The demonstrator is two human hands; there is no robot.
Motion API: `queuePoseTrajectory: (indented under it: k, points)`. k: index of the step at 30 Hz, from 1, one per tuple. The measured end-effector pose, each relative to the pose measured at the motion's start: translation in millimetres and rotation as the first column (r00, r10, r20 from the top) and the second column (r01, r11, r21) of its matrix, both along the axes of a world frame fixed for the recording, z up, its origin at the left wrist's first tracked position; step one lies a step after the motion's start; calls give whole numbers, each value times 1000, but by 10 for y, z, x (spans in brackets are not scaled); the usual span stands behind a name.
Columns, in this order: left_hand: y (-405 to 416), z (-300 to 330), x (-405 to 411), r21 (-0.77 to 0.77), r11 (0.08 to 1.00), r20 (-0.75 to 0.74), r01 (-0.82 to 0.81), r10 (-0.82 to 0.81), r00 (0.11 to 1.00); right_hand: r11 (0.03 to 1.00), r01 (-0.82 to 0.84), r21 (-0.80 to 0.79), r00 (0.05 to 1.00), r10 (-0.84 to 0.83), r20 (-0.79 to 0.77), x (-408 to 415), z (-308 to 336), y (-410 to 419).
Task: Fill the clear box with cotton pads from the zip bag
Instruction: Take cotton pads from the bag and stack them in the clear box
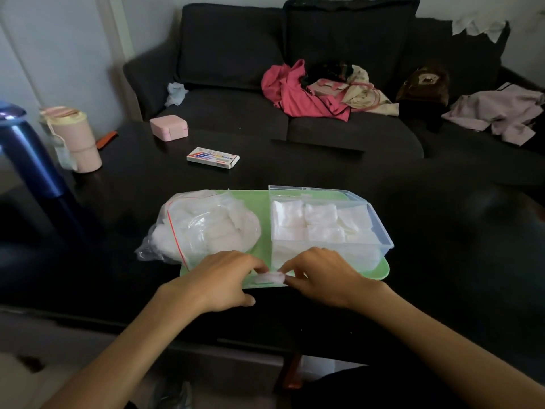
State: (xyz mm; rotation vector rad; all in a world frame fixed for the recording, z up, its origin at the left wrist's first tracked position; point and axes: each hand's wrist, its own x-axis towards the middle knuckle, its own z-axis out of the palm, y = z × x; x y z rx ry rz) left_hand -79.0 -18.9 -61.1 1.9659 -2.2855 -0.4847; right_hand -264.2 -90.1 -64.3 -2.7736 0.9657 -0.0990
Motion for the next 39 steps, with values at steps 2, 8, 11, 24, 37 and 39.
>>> queuePoseTrajectory:
  k: [2,8,11,24,37,39]
  points:
    - [-53,153,13,-29,999,-158,-17,12,987,966,60,251,965,-121,233,-11,159,-17]
    - [-314,523,34,73,975,-828,-211,177,532,609,83,789,759,-551,346,-170,577,-221]
    - [-419,523,-45,138,959,-860,-247,240,450,538,7,843,711,-596,374,-238,663,-271]
    - [-1447,414,-1018,78,960,-592,-267,260,763,695,518,498,609,-709,357,-797,657,-1027]
    - [-1536,201,-1250,-337,903,-246,-268,190,950,770,603,-210,798,-589,129,-699,271,-1121]
    - [-1516,172,-1260,-363,898,-221,-247,174,960,775,583,-242,804,-594,34,-710,263,-1123]
